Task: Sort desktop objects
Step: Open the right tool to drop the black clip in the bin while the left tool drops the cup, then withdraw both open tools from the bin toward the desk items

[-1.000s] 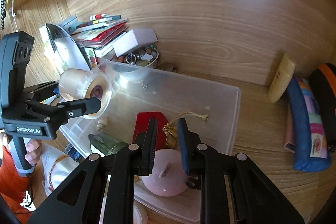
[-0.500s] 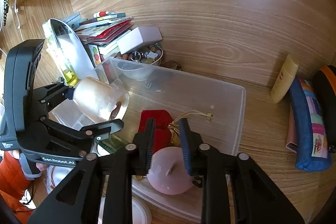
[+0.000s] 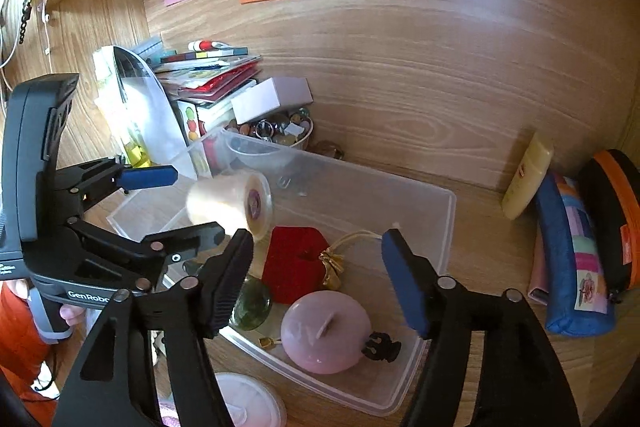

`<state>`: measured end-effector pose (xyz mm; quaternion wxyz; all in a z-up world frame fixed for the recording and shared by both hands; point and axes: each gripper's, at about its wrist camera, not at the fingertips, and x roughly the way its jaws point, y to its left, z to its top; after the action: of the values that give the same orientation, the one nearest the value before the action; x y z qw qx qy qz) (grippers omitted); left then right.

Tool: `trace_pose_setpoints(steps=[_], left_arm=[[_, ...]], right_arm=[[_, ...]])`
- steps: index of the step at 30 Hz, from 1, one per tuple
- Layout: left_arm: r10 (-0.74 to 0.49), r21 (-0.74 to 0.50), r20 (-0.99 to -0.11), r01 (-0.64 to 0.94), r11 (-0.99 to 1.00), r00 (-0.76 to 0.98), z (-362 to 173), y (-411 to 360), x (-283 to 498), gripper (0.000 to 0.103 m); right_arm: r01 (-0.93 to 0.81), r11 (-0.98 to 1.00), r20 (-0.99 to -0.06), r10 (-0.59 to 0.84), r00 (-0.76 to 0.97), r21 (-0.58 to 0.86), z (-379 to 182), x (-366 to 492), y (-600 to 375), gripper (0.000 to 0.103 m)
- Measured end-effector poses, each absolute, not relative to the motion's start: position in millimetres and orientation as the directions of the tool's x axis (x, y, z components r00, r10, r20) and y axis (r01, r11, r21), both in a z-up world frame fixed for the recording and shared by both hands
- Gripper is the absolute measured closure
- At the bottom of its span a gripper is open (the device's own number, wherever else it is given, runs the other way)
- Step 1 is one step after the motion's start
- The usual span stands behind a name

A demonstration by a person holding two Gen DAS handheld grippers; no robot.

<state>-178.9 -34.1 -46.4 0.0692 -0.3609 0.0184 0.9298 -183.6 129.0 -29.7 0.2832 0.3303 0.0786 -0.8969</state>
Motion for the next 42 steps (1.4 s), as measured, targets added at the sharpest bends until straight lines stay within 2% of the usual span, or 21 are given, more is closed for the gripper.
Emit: trace_pose_setpoints(steps=[4, 7, 9, 16, 20, 40, 42], left_arm=[[0.111, -0.025, -0.668, -0.127, -0.992, -0.736, -43.8, -36.5, -176.3, 0.013], [0.106, -0.034, -0.663, -0.112, -0.993, -0.741, -42.5, -39.4, -172.1, 0.009], [0.103, -0.041, -0.659, -0.102, -0.994, -0.745, -41.7, -42.5, -168.0, 0.009], [0.055, -0.054, -0.634, -0.027, -0.998, -0.771, -36.2, -62.0, -143.0, 0.007], [0.038, -0.064, -0.62, 0.002, -0.998, -0.784, -31.7, -73.9, -124.0, 0.006], [0.025, -0.052, -0.681, 0.014, -0.999, -0.732, -63.8, -78.5, -38.3, 0.005], [0.034, -0.061, -0.686, 0.01, -0.998, -0.726, -67.5, -76.2, -32.1, 0.005]], right_arm=[[0.553, -0.832, -0.636, -0.456, -0.623, 0.055, -26.9, -182.3, 133.0, 0.035], [0.545, -0.836, -0.63, -0.454, -0.631, 0.057, -23.7, -178.1, 138.5, 0.031], [0.535, -0.842, -0.62, -0.452, -0.641, 0.061, -20.3, -173.2, 143.4, 0.027], [0.515, -0.855, -0.598, -0.447, -0.665, 0.067, -13.1, -150.0, 158.5, 0.025], [0.505, -0.861, -0.596, -0.434, -0.676, 0.055, -14.4, -133.3, 165.0, 0.02], [0.525, -0.851, -0.619, -0.424, -0.661, 0.023, -40.7, -57.3, 175.4, 0.019], [0.533, -0.846, -0.619, -0.429, -0.657, 0.022, -44.1, -50.4, 175.2, 0.016]])
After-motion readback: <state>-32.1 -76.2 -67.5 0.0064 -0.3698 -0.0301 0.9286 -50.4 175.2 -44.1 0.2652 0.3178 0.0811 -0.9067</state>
